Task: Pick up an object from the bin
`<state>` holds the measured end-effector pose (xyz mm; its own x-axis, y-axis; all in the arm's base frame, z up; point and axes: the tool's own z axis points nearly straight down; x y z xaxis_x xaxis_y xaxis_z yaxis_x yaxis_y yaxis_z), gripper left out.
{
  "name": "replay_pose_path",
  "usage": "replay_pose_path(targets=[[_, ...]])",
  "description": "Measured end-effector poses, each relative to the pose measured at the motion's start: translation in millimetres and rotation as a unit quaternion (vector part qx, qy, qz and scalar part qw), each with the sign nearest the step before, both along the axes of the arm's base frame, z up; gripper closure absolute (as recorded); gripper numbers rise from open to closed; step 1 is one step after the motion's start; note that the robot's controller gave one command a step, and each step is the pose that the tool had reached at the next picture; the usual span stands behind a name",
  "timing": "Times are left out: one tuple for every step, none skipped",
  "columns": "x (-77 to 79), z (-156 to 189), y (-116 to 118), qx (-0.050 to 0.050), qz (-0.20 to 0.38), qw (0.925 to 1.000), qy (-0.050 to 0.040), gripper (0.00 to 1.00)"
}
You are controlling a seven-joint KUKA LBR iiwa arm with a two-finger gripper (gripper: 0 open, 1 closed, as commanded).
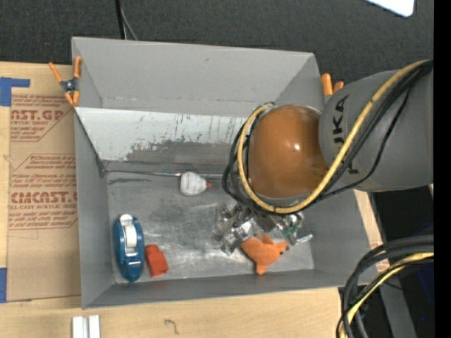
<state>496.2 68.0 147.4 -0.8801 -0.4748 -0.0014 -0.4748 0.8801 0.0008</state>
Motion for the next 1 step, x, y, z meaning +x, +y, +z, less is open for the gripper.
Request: replay_pose_path(targets=[[-2.5,-2.4,-107.1,-0.001,0.063,0.9980,0.0003,0.00]])
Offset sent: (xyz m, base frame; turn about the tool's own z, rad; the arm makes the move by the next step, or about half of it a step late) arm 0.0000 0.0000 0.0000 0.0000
